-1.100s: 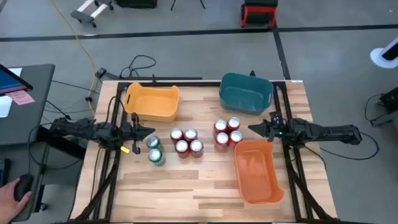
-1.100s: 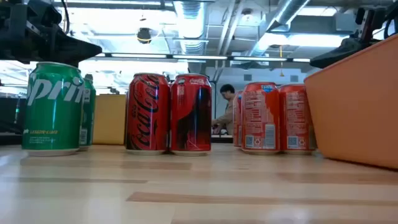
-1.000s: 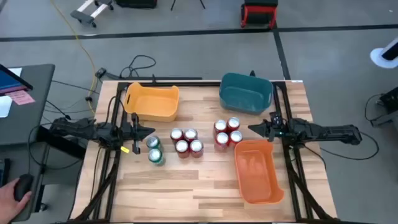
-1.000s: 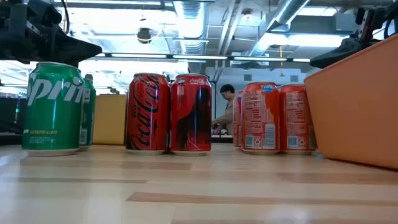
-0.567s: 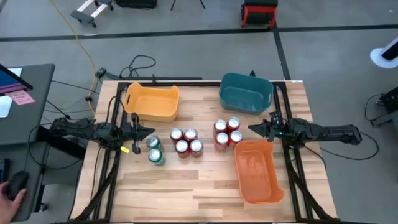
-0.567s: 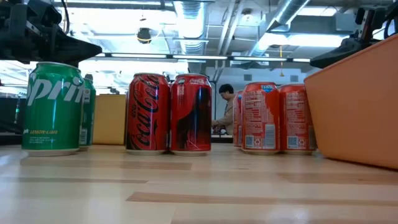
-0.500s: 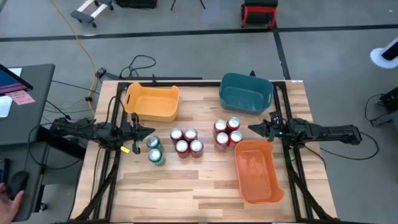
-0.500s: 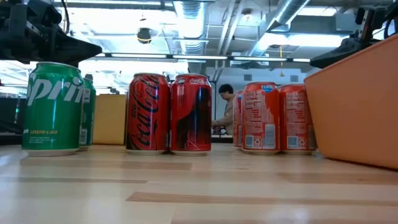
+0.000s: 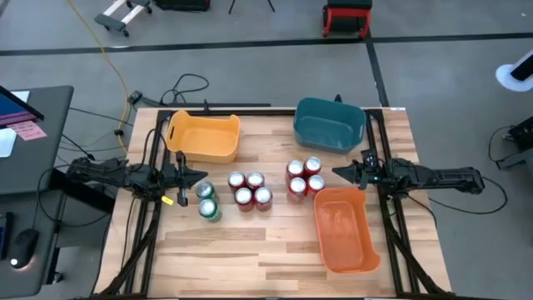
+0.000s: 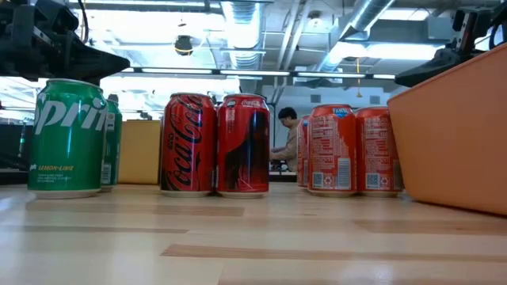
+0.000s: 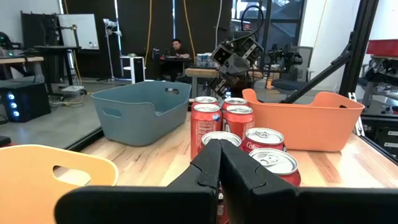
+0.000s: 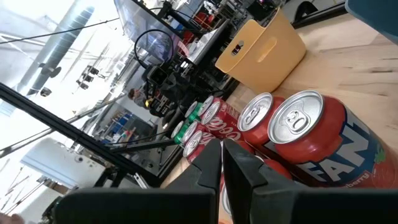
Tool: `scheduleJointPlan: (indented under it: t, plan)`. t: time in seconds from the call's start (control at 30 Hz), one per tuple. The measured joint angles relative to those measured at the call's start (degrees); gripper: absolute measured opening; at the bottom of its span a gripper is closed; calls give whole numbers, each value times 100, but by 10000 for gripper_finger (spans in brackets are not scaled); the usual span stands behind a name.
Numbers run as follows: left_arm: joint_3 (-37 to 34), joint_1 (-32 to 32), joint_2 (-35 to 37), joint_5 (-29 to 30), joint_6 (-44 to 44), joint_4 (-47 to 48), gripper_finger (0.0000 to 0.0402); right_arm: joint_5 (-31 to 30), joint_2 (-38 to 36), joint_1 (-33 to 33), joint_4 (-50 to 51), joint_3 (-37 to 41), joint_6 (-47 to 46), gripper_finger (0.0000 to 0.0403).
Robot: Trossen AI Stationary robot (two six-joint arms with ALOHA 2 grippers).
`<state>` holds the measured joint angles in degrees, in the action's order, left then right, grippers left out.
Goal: Sort soda cans
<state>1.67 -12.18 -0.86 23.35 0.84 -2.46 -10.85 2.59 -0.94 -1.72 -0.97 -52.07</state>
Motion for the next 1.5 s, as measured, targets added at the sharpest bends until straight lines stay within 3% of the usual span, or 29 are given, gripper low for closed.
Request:
scheduleJointPlan:
  t: [0.57, 0.7, 0.87, 0.93, 1.03, 1.13, 1.33, 1.5]
  plan:
    - [-2, 0, 2, 0, 0, 0, 2, -1, 0, 0, 0, 0, 48, 40]
    - [-2, 2, 0, -2, 1, -56, 2, -564, 2, 83, -90, 2, 1047, 40]
    - [-2, 0, 3, 4, -8, -581, 2, -803, 2, 291, -195, 10, 1469, 40]
    - [-2, 0, 2, 7, -122, -746, 2, -1229, 4, 447, -426, 20, 1901, 40]
    - [-2, 32, 3, 86, 103, -1113, 2, -1779, 0, 700, -584, 13, 1755, 40]
    - [-2, 46, 0, 96, 184, -1279, 2, -1356, 4, 941, -740, 13, 1886, 40]
    - [-2, 146, -355, 119, 158, -2108, 12, 529, 7, 1243, -1901, -27, 3010, 40]
    - [25, 392, -1315, 108, 271, -3150, 76, 859, 168, 1315, -1667, -543, 3450, 41]
